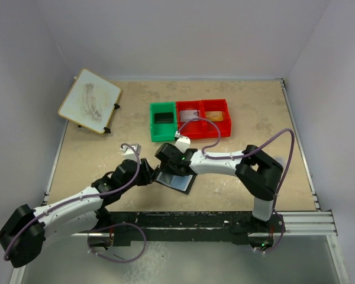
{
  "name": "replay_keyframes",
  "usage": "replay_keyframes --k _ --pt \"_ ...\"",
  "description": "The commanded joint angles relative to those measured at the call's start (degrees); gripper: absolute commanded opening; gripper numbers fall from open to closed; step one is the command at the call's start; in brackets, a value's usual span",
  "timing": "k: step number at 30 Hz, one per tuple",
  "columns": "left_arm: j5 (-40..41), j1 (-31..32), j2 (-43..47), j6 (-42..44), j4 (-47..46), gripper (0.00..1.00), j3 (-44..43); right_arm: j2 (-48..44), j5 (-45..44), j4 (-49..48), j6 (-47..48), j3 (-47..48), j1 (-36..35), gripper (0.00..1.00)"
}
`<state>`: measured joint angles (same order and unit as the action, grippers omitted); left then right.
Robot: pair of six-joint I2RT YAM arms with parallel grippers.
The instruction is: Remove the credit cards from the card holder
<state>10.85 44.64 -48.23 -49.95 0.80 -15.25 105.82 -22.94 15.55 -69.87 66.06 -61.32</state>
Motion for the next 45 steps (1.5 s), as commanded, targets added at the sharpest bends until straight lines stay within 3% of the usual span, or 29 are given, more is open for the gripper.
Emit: replay_keyframes --k 1,9,17,26,34,45 --pt "-8.11 0.05 -3.82 1.37 -11.76 0.34 0.65 0.98 4.38 -0.68 -0.14 -2.58 0.47 0.62" --pt "-6.81 0.07 -3.16 2.77 -9.23 0.35 -0.16 1.22 4.70 -0.76 0.04 -2.87 0.67 0.69" --pt "-6.63 0.09 -3.25 2.98 -8.53 0.35 -0.15 1.60 4.92 -0.83 0.38 -2.72 0.67 0.64" --pt "-5.06 0.09 -3.36 3.46 -6.90 0.35 -0.87 3.95 3.13 3.54 0.49 0.29 0.65 0.70" --pt "-0.08 0.09 1.97 3.00 -3.08 0.34 -0.82 7.03 -0.79 8.61 0.90 4.40 0.40 0.65" --pt "-2.92 0.09 0.78 3.15 -4.56 0.34 -0.13 1.06 3.76 0.43 -0.11 -2.58 0.57 0.58"
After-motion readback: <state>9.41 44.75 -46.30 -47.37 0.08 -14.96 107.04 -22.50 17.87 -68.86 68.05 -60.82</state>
